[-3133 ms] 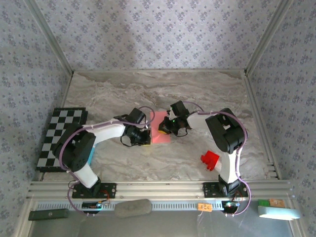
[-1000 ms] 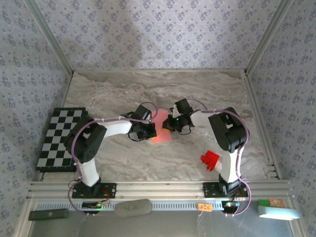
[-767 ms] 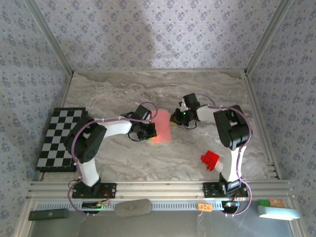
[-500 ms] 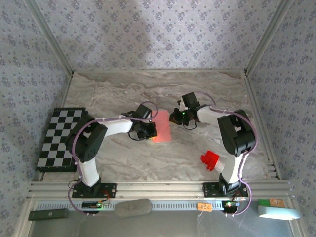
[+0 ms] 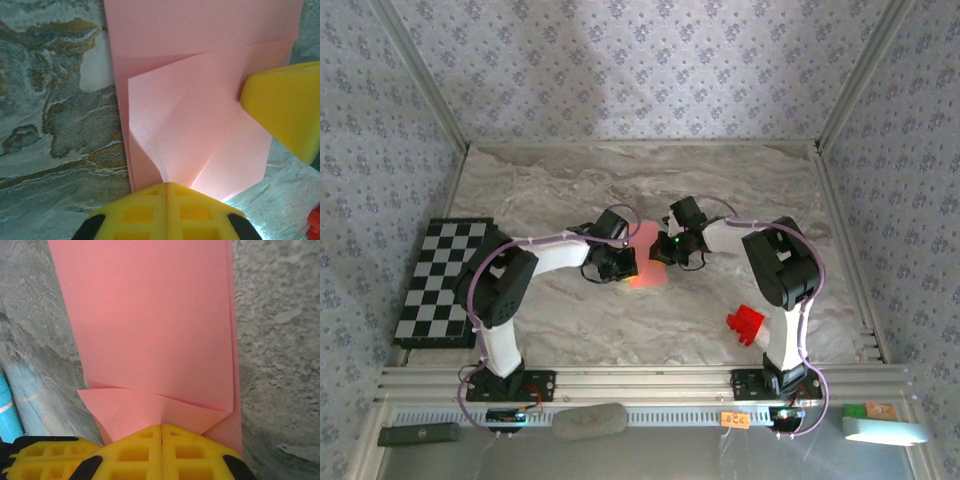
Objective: Fold a paper plane with a square sheet of paper (pick it up from the middle)
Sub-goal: Fold the triangle a second time at the center of the table.
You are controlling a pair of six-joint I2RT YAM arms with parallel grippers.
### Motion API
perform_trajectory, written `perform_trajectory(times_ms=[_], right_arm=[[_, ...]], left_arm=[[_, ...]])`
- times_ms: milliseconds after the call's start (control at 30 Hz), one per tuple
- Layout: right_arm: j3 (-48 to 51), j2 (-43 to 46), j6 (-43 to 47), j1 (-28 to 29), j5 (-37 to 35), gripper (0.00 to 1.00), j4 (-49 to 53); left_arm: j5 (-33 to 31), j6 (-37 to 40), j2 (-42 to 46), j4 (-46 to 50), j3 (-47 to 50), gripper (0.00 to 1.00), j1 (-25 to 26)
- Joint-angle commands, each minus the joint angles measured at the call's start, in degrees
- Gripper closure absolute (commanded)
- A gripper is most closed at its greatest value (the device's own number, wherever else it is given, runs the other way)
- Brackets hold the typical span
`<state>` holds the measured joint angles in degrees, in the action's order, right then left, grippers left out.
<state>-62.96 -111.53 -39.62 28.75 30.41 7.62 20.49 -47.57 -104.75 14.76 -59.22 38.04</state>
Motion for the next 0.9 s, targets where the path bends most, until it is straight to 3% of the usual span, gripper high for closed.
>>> perform_trajectory(times_ms=[0, 567, 867], right_arm=[[-0.2, -2.8, -0.5, -0.5, -2.8, 1.00, 4.5], [-0.9, -4.4, -0.6, -0.5, -5.2, 1.00, 8.3], [-2.0, -6.8, -1.7, -1.2, -7.5, 1.00, 11.4]], left_arm=[[2.1, 1.2, 1.2, -1.3, -1.9, 1.00, 0.3], [5.4, 1.6, -6.5, -2.7, -5.1, 0.95, 0.7], [1.5, 7.0, -2.2, 6.5, 0.1, 0.96, 2.8]])
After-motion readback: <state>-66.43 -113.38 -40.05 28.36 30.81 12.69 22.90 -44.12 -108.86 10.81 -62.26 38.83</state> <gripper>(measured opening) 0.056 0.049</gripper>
